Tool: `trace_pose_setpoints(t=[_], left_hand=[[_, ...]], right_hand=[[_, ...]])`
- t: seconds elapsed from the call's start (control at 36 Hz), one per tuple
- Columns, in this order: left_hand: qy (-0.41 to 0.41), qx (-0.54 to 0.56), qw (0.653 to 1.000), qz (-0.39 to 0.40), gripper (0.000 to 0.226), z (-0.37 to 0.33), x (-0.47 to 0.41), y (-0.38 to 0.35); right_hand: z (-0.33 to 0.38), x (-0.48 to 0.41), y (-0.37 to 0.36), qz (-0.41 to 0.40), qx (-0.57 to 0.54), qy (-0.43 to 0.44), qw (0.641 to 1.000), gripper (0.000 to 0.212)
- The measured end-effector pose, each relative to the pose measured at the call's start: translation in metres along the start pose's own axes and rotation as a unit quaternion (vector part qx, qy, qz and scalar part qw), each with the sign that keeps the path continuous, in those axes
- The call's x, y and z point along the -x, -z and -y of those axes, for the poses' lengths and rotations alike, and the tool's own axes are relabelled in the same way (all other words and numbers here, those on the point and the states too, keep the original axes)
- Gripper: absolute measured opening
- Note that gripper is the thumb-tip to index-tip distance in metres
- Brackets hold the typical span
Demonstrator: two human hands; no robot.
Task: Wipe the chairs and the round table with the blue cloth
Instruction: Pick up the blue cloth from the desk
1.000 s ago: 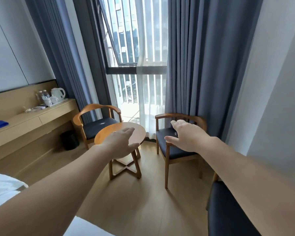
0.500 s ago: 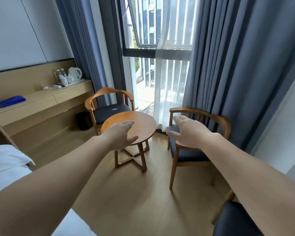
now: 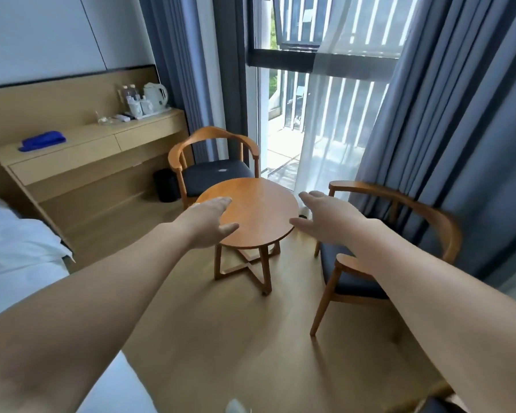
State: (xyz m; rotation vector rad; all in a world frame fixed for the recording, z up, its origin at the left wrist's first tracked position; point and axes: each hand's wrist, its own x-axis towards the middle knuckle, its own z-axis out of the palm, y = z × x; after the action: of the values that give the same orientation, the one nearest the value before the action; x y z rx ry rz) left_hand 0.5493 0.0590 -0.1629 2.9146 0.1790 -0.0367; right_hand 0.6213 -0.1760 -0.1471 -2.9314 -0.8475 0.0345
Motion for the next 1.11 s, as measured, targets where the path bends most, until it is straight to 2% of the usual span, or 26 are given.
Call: trace_pose_setpoints(t=[0.31,0.64,1.11], left_hand=[[0.081,-0.012,0.996,-0.02,0.071,0.129,-0.104,0.038],[0.175,-0.011,0.984,-0.018,0.07,0.252,-0.152,0.053],[0.348,0.011,0.936,-0.048,0.07,0.397,-0.256,0.065]], right_hand=[[0.071,-0.206,-0.016,-0.01,0.02,0.114,0.993,0.069],[0.157,-0.366,-0.041,0.008,0.005,0.228,0.974,0.064],[0.264,-0.61,-0.062,0.035,0.021,0.393,0.919,0.064]])
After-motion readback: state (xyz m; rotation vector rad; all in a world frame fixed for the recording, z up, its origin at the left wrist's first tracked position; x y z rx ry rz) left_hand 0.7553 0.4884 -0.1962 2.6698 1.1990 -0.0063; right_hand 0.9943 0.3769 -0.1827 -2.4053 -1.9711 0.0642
